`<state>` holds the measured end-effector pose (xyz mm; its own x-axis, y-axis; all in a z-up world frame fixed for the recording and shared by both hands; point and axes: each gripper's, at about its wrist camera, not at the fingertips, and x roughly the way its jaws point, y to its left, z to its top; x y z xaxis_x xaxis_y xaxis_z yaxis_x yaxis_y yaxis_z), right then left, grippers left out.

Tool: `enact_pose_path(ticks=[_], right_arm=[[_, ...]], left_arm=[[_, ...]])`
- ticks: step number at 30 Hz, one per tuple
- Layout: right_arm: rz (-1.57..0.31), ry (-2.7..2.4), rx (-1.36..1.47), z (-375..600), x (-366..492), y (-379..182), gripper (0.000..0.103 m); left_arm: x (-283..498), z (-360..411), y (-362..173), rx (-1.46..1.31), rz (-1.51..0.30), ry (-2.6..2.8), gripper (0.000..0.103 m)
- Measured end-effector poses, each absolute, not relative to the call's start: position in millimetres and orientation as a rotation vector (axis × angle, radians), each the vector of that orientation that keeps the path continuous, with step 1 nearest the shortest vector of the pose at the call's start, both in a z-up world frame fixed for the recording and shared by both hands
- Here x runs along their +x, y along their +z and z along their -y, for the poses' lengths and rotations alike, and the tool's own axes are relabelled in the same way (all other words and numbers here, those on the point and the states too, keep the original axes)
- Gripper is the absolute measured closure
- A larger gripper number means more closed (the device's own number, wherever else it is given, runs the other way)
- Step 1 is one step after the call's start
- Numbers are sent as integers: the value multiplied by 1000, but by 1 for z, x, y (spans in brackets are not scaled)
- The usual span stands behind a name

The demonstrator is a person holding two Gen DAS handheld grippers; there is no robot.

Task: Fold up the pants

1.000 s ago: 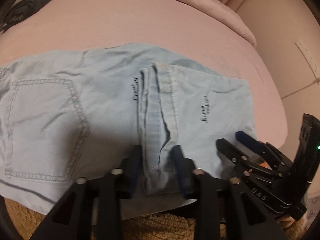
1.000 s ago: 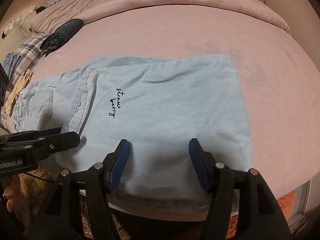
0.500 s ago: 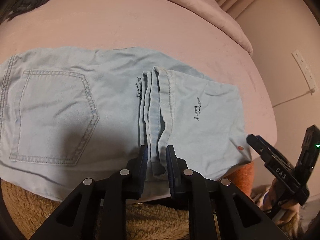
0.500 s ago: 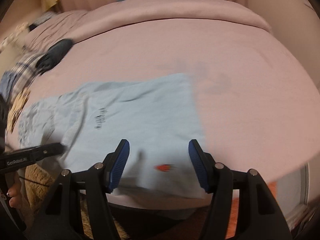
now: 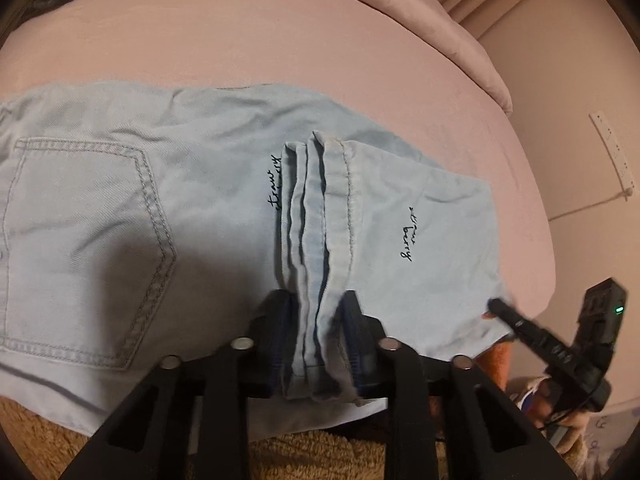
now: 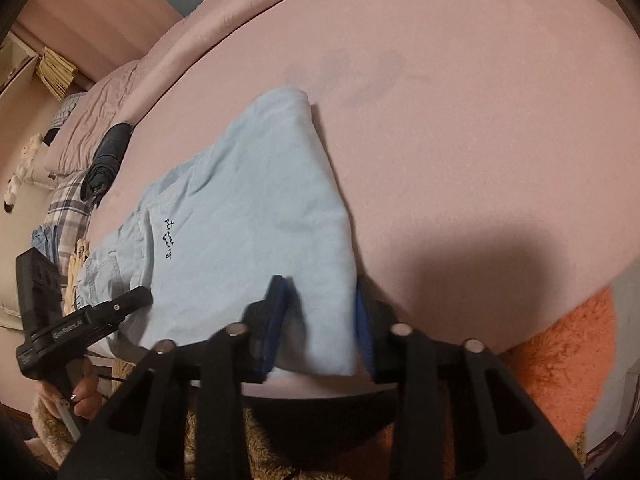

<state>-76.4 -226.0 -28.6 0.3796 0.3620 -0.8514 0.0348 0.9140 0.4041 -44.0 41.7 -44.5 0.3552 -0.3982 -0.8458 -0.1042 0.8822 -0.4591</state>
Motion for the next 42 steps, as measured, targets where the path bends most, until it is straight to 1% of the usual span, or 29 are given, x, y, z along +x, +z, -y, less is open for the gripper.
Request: enact_pose_path(ticks=[3, 6, 8, 10, 11, 14, 16, 20, 21, 25, 27, 29, 31, 33, 34, 41, 42], right_arm=[[-1086, 228, 384, 227, -83, -2, 90], [-1053, 227, 332, 224, -88, 12, 90], [-1075, 205, 287, 221, -87, 4, 90], [-1167, 153, 217, 216, -83, -24, 90], [-1180, 145, 214, 216, -82, -33, 90], [-1182, 139, 188, 213, -81, -27, 89], [-1184, 121, 145, 210, -76, -17, 75], [-1096, 154, 65, 203, -64, 14, 71], [-1076, 165, 60, 201, -57, 21, 68], [-1032, 167, 2, 190, -24, 29, 67], [-1044, 194, 12, 190, -8, 26, 65], [-1091, 230, 31, 180, 11, 13, 67], [-1141, 251, 13, 170, 24, -7, 65], [-1214, 229, -12, 162, 35, -35, 67], [-1204, 225, -29, 158, 36, -44, 66], [-1181, 168, -70, 149, 25, -30, 66], [-1171, 173, -68, 147, 17, -24, 65]], left_arm=[[-48, -32, -41, -474, -1221, -213, 80], [-49, -26, -45, -482, -1228, -216, 80], [-49, -25, -47, -474, -1229, -203, 80], [-48, -25, -43, -470, -1224, -196, 80], [-48, -24, -41, -450, -1221, -192, 80], [-48, -22, -36, -399, -1215, -187, 80], [-49, -25, -33, -387, -1207, -198, 80], [-56, -36, -22, -374, -1161, -157, 80], [-59, -39, -18, -355, -1137, -125, 80], [-64, -53, -7, -339, -1084, -60, 80], [-67, -59, -4, -337, -1071, -37, 80], [-69, -67, -3, -329, -1062, -4, 80], [-73, -72, -3, -329, -1062, 15, 80], [-77, -75, -6, -334, -1072, 17, 80], [-80, -77, -8, -341, -1075, 23, 80], [-97, -108, -9, -393, -1067, 74, 80], [-99, -111, -9, -401, -1062, 70, 78]])
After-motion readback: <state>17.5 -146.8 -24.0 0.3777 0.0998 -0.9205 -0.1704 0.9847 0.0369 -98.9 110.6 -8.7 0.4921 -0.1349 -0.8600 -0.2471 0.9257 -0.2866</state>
